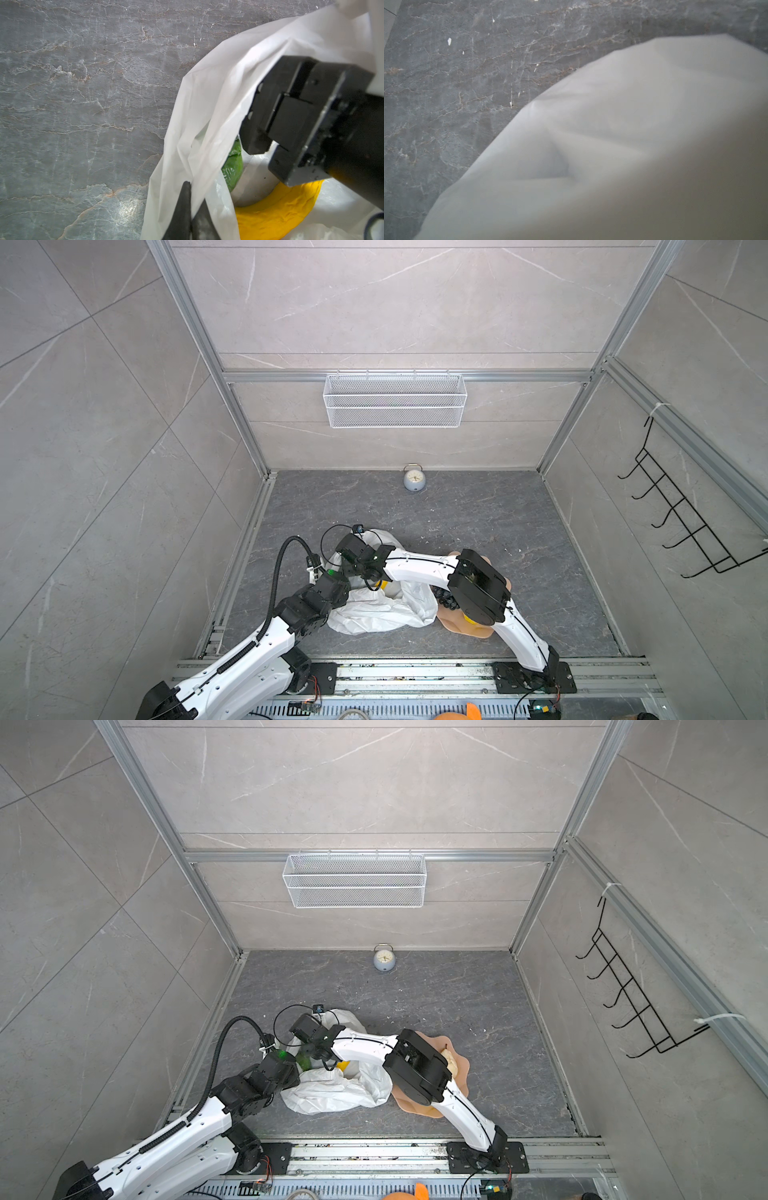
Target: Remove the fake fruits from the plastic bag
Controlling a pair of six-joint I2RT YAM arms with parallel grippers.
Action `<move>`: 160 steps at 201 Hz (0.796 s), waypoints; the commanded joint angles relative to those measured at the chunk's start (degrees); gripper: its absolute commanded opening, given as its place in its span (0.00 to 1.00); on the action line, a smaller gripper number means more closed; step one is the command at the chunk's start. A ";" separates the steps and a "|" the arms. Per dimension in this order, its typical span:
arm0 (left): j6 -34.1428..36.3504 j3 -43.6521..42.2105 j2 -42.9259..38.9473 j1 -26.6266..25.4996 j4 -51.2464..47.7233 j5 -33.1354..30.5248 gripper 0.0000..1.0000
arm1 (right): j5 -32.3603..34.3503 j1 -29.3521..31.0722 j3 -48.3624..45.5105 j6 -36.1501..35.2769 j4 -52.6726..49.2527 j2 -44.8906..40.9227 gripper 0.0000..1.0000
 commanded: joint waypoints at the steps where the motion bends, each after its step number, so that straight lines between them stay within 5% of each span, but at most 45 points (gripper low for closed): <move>1: -0.57 -0.26 0.40 0.32 0.52 -0.48 0.00 | 2.68 0.97 -3.07 -3.76 2.29 -5.43 0.58; 110: -0.65 -0.34 -0.64 0.27 -0.65 -0.53 0.00 | 2.92 3.09 -9.46 -5.96 4.48 -12.72 0.48; 160: 0.48 0.11 1.61 0.35 1.65 1.90 0.00 | -0.78 4.56 -23.30 -4.06 10.23 -24.65 0.49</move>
